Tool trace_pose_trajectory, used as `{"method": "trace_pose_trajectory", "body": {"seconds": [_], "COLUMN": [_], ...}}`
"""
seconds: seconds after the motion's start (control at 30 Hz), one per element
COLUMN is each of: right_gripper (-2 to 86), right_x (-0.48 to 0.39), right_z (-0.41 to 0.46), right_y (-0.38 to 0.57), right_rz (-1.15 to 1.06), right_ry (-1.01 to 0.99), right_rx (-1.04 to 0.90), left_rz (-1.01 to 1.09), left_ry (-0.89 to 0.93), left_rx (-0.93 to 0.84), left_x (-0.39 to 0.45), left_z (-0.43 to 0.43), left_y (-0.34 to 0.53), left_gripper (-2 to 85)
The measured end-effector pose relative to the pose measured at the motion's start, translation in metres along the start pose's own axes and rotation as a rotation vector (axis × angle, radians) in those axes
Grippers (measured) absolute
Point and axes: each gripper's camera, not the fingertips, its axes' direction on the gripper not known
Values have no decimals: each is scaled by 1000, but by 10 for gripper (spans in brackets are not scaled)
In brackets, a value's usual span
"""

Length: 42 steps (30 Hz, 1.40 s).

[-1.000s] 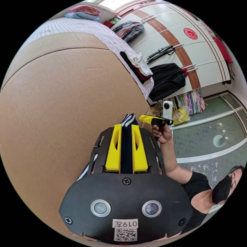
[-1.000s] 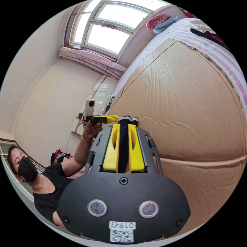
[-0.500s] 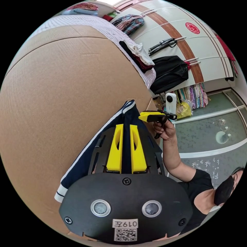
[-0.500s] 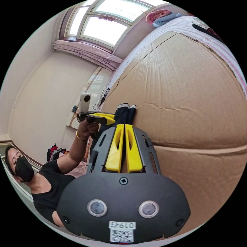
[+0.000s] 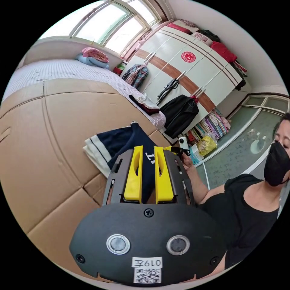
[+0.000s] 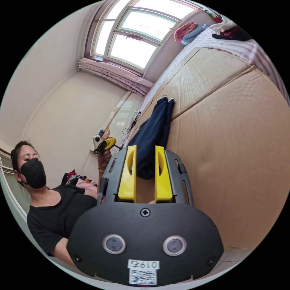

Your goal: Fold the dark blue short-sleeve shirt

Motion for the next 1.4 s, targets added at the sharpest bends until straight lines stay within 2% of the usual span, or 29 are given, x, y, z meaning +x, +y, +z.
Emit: {"method": "trace_pose_trajectory", "body": {"seconds": [0.07, 0.17, 0.47, 0.6, 0.73, 1.03, 1.1, 1.27, 1.4], "right_gripper": [95, 88, 21, 27, 71, 55, 58, 63, 60], "right_x": [-10, -14, -29, -38, -40, -56, -66, -91, -88], "right_z": [1, 4, 1, -1, -6, -4, -12, -18, -1], "right_y": [10, 19, 44, 53, 65, 80, 80, 72, 67], "right_rz": [-4, -3, -22, -41, -43, -71, -99, -146, -107], "right_ry": [63, 53, 65, 72, -26, 43, 89, 136, 111], "right_rx": [-32, -49, -21, -10, -13, -55, -23, 83, 74], "left_rz": [-73, -158, -221, -210, -202, -187, -211, -243, -290], "left_ry": [-10, 29, 9, -108, -37, -48, -43, -67, -95], "left_rx": [37, 51, 70, 3, -8, -117, -91, 185, 164], "left_x": [-3, -10, -5, 3, 6, 5, -3, -30, -63], "left_z": [-26, -46, -78, -80, -83, -92, -111, -170, -151], "left_y": [51, 97, 145, 147, 150, 144, 141, 94, 38], "left_gripper": [41, 48, 75, 90, 91, 44, 44, 36, 43]}}
